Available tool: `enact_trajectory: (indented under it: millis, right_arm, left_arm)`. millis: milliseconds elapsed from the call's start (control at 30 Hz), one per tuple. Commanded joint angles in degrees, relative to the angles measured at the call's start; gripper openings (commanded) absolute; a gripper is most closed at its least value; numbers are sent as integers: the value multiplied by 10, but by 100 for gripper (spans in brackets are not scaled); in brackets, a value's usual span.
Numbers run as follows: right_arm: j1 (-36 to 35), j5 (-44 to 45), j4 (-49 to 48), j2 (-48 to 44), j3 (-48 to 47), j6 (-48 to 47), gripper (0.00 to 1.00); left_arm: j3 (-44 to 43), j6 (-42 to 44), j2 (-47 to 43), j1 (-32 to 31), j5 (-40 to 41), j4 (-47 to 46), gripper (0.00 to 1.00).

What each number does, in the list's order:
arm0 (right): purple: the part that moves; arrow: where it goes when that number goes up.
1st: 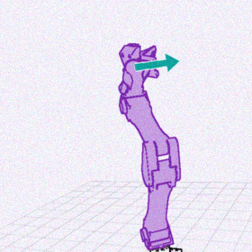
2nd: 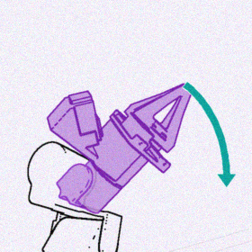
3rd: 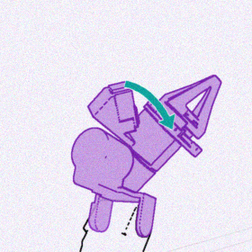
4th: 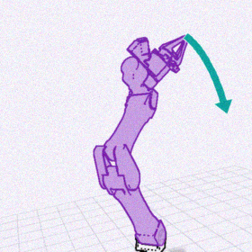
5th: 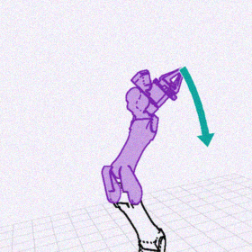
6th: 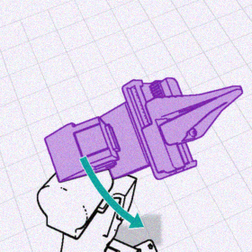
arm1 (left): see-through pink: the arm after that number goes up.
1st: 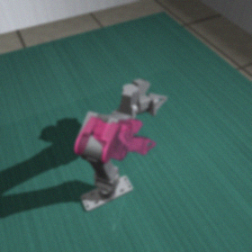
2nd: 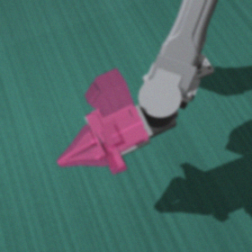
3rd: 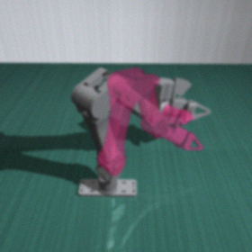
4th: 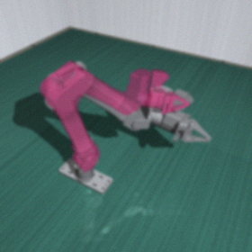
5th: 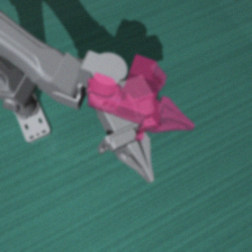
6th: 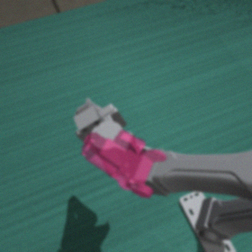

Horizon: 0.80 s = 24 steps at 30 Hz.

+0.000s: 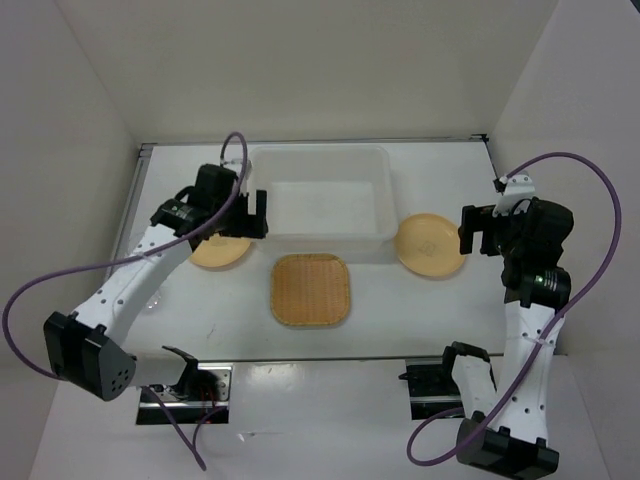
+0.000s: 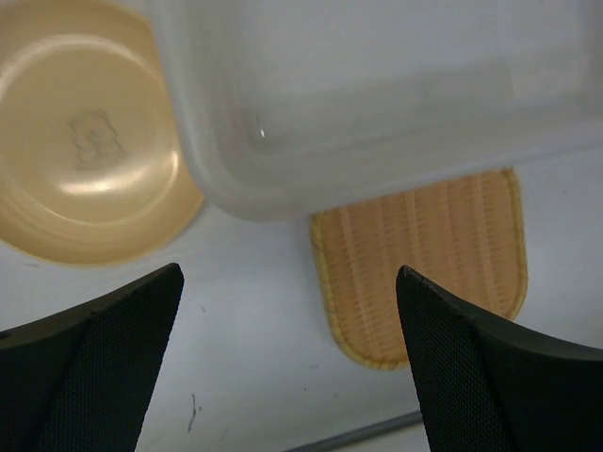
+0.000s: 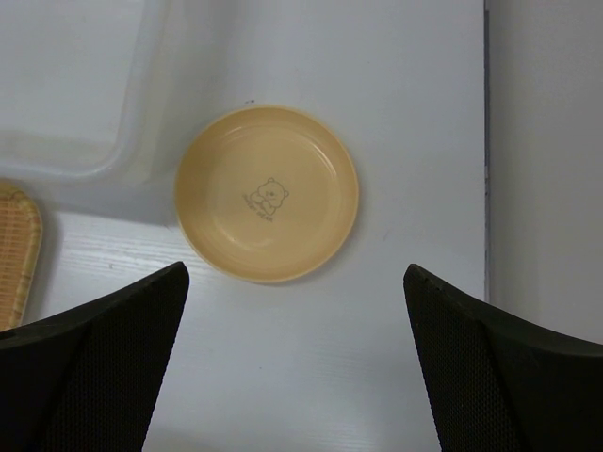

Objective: Place the mixed dishes into the plastic bin

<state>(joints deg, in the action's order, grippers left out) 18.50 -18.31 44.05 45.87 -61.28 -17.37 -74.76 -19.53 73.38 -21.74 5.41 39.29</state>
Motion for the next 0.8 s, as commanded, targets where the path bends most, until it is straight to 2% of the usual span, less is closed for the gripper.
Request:
enact_trajectory:
  millis: [0,100,433,567,633,767]
  right_arm:
    - [-3,9,-42,-23,2,14,99]
    - [-3,14,-47,-29,7,20,99]
    - [-3,25,-52,-54,12,20,99]
    - [-3,25,-52,-54,12,20,99]
    - [-3,25,-52,-54,12,20,99]
    - [-3,25,-57,-60,12,20,99]
  left_arm:
    - [56,-38,-30,-2,-99,-76,100]
    - [97,-62,-30,-2,-149,-104,100]
    - [297,-141,-92,-8,-215,-227,100]
    - [362,-209,-126,-13,-198,-280,100]
    - [381,-215,-140,-13,-165,-288,100]
    - [386,-215,-129,-13,-165,-288,100]
